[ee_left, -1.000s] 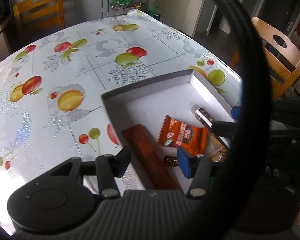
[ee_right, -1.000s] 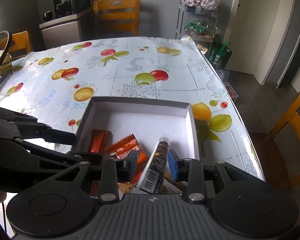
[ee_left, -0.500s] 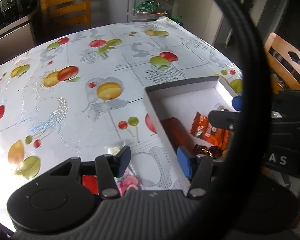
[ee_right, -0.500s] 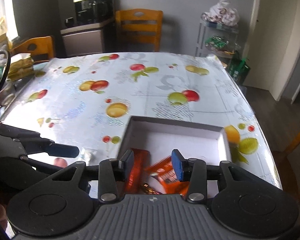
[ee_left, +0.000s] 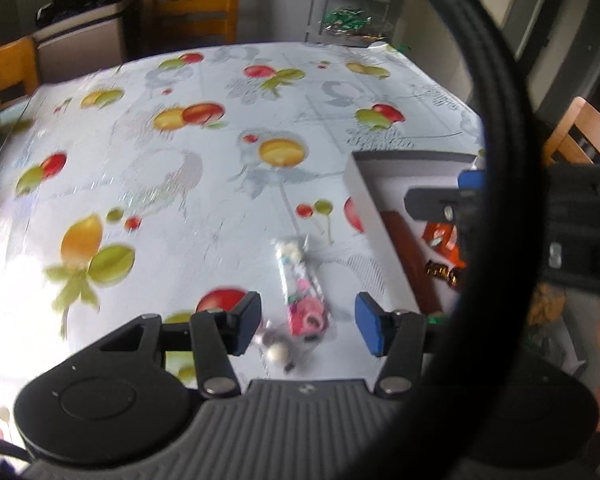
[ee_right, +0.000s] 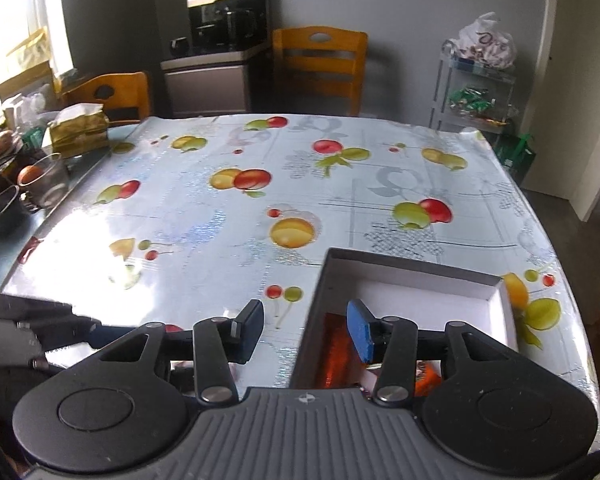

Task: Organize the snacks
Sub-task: 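Move both tools back to the clear packet of pink candy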

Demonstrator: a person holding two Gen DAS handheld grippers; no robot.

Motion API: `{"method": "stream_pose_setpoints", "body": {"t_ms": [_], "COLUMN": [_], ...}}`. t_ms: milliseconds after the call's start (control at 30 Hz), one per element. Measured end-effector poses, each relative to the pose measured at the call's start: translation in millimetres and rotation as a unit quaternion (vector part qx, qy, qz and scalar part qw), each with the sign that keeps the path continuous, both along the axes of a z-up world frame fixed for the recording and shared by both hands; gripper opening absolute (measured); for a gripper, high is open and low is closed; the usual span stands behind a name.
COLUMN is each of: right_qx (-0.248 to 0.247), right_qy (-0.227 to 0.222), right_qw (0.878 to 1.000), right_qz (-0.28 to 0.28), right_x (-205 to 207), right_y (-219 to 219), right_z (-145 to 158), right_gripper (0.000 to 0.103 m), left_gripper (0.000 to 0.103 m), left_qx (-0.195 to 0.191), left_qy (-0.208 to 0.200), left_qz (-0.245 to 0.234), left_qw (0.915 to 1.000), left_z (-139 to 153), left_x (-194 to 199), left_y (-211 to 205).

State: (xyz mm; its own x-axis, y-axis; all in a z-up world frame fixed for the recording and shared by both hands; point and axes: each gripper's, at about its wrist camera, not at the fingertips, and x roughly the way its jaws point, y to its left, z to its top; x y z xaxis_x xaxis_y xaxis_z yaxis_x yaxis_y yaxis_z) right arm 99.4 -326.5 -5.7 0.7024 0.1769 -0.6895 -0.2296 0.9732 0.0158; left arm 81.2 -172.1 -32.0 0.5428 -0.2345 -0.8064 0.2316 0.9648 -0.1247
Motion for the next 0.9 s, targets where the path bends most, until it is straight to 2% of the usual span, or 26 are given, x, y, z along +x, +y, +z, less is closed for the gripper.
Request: {"method": "stream_pose_setpoints", "body": {"t_ms": [433, 633, 900], "right_qx": [0.005, 0.003, -0.007], "right_qy": [0.01, 0.025, 0.037], "right_qw": [0.999, 0.998, 0.996], "right_qz": [0.037, 0.064, 0.081], "right_x": [-5.9, -7.4, -5.9], "right_y": [21.2, 35.6, 42.8], "right_z": [-7.6, -18.0, -25.9], "right_gripper": [0.051, 0.051, 0.051], "left_gripper": [0.051, 0.051, 0.051], "left_qx": [0.015, 0.006, 0.024], "left_qy": [0.017, 0.004, 0.002], "left_qz": [0.035, 0.049, 0.058], "left_qw": [0.9991, 0.9988, 0.998], "left_z": [-21.1, -30.0, -49.9], "left_x": [-26.0, -25.0, -13.6], "left_y": [19.2, 18.4, 12.6]}}
